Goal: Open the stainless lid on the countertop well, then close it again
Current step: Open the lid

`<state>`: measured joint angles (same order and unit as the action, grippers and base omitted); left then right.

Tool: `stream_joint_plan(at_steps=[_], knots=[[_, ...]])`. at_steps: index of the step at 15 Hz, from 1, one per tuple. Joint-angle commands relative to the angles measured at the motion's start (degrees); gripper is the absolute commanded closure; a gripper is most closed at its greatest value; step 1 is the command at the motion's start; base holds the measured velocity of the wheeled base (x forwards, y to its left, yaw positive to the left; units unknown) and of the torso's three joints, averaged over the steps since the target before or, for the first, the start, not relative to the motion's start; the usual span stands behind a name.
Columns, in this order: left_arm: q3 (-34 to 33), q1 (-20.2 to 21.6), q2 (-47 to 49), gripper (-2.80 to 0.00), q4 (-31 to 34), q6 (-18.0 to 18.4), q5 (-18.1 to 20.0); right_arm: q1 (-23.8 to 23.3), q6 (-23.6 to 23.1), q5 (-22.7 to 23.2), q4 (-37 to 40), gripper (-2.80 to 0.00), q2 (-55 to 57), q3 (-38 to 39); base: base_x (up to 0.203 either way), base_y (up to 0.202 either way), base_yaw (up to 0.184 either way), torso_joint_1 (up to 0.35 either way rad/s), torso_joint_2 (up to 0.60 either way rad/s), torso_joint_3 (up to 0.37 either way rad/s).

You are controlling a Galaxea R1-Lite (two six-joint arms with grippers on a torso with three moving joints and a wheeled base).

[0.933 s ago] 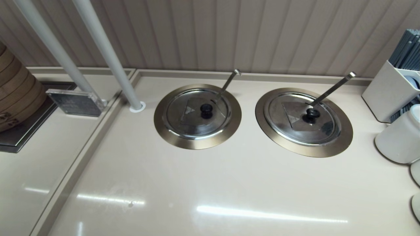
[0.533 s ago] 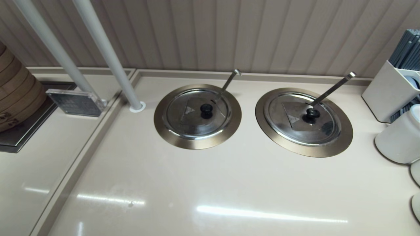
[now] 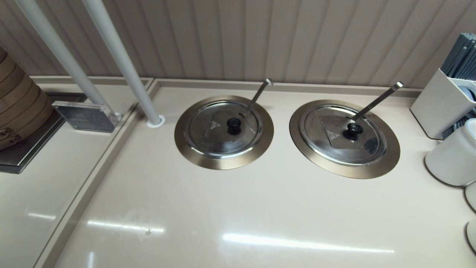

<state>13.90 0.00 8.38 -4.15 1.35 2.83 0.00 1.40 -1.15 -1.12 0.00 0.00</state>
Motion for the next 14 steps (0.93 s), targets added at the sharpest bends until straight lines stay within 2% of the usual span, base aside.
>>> stream_joint_plan(at_steps=[1, 3, 5, 9, 10, 14], knots=[[2.2, 0.0, 6.6, 0.00, -0.7, 0.1, 1.1, 0.0, 0.0, 0.0, 0.0, 0.00, 0.0, 0.3, 0.000, 0.000, 0.000, 0.000, 0.00, 0.000], [5.5, 0.0, 16.6, 0.00, -3.7, -0.2, 3.8, 0.0, 0.0, 0.0, 0.0, 0.00, 0.0, 0.3, 0.000, 0.000, 0.000, 0.000, 0.00, 0.000], [9.5, 0.0, 30.5, 0.00, -8.1, -1.5, 5.6, 0.0, 0.0, 0.0, 0.0, 0.00, 0.0, 0.3, 0.000, 0.000, 0.000, 0.000, 0.00, 0.000], [19.4, -1.9, 58.0, 0.00, -18.5, -3.7, 6.7, 0.0, 0.1, 0.0, 0.0, 0.00, 0.0, 0.3, 0.000, 0.000, 0.000, 0.000, 0.00, 0.000], [22.4, -3.9, 64.4, 0.00, -20.9, -3.9, 6.0, 0.0, 0.1, 0.0, 0.0, 0.00, 0.0, 0.3, 0.000, 0.000, 0.000, 0.000, 0.00, 0.000], [38.3, -11.6, 87.4, 0.00, -30.1, -3.5, -1.5, 0.0, 0.1, 0.0, 0.0, 0.00, 0.0, 0.3, 0.000, 0.000, 0.000, 0.000, 0.00, 0.000]])
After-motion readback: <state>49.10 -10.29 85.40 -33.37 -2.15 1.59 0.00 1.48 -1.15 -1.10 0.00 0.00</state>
